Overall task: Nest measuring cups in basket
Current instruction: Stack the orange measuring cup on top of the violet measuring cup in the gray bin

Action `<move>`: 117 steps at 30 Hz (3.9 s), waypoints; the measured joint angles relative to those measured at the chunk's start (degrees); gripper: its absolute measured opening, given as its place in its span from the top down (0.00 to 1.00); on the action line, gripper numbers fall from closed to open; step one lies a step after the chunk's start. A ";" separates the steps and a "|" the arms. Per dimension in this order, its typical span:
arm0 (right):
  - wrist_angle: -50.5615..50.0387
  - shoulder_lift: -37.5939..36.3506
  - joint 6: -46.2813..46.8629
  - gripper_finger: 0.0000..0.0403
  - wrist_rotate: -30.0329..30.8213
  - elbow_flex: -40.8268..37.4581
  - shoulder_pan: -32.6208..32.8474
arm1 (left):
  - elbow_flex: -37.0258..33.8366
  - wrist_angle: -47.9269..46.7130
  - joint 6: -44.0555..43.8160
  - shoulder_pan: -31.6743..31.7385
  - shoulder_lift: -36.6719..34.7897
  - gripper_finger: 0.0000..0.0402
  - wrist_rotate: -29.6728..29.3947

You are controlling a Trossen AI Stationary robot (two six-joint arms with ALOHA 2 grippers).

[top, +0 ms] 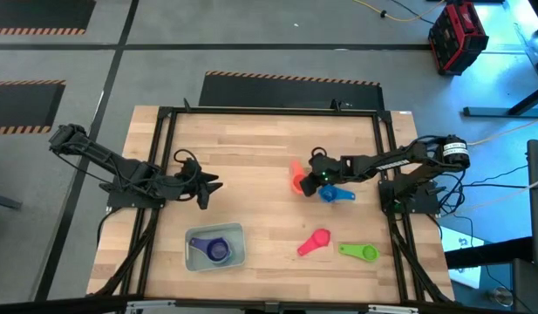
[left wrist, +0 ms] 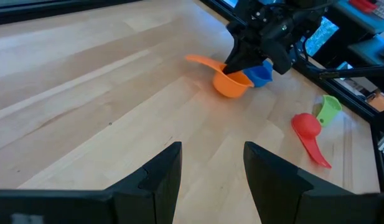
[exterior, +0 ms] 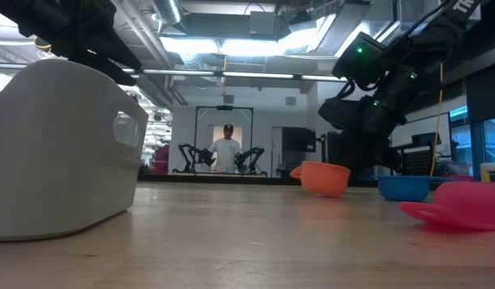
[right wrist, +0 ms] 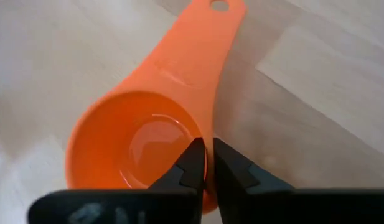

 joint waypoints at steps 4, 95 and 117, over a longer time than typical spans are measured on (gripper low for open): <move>3.29 0.00 -4.99 0.97 -1.99 0.00 0.17 | 0.00 0.23 -0.04 0.00 0.00 0.59 -0.33; -2.72 -0.02 -55.19 0.94 -3.47 16.24 12.20 | 3.02 56.57 -21.20 11.37 37.18 0.59 20.44; 2.89 -0.04 -56.87 0.93 -3.43 16.22 12.17 | 3.06 57.24 -21.51 11.37 37.16 0.68 22.32</move>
